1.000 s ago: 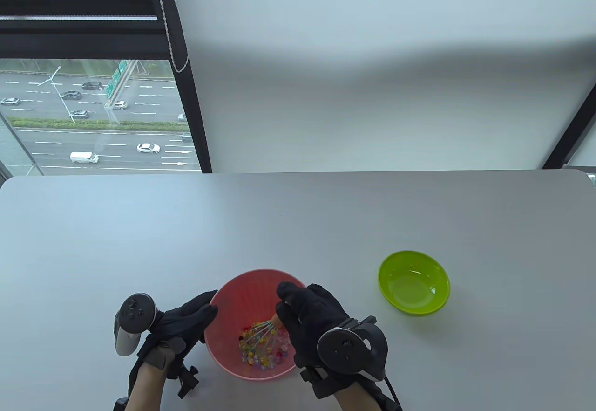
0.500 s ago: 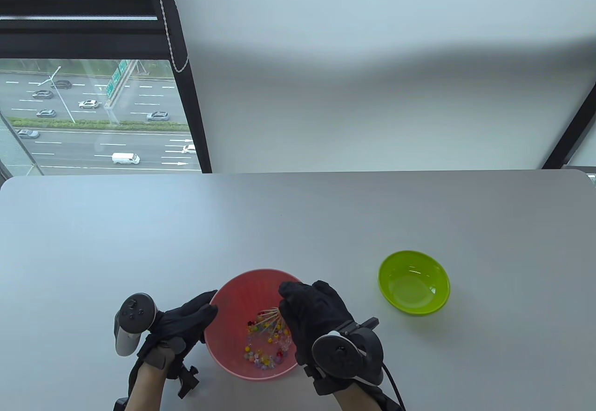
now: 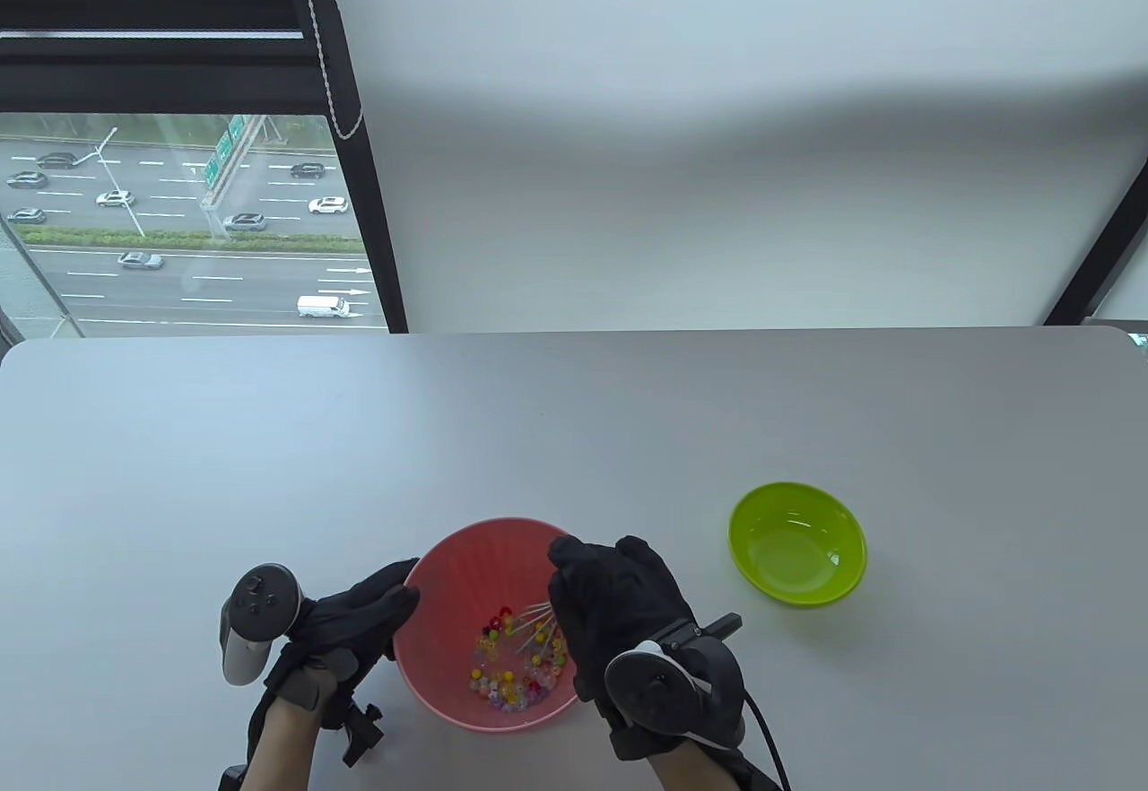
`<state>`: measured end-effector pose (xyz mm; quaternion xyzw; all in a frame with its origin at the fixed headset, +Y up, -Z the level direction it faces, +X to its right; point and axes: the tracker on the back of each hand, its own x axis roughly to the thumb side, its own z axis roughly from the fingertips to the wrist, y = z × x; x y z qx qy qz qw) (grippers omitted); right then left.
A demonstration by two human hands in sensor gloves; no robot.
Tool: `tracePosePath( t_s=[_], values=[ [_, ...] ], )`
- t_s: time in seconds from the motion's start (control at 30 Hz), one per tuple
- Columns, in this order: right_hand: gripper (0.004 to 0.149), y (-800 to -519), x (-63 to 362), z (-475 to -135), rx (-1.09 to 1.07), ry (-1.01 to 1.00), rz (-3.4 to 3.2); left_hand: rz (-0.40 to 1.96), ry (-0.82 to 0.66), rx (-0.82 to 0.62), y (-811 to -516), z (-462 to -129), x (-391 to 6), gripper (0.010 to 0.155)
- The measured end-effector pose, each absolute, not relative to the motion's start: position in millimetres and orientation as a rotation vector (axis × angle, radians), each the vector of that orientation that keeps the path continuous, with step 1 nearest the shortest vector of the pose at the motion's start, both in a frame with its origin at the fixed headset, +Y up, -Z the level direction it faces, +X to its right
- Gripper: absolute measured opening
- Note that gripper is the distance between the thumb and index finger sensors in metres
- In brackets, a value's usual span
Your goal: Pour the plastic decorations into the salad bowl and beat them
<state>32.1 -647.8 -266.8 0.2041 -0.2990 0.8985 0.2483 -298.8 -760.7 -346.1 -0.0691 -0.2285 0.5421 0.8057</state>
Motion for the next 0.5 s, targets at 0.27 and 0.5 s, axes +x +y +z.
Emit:
tracePosePath(
  t_s=[0.27,0.5],
  values=[
    [0.044,-653.6,25.5,-269.4,0.588,-0.640,2.335,1.160,-0.489,-0.147,-760.8,-346.2,-298.9,0.078],
    [0.044,-655.9,22.4,-270.4,0.603,-0.602,2.321,1.160,-0.489,-0.148,-760.9,-346.2,-299.0,0.078]
  ],
)
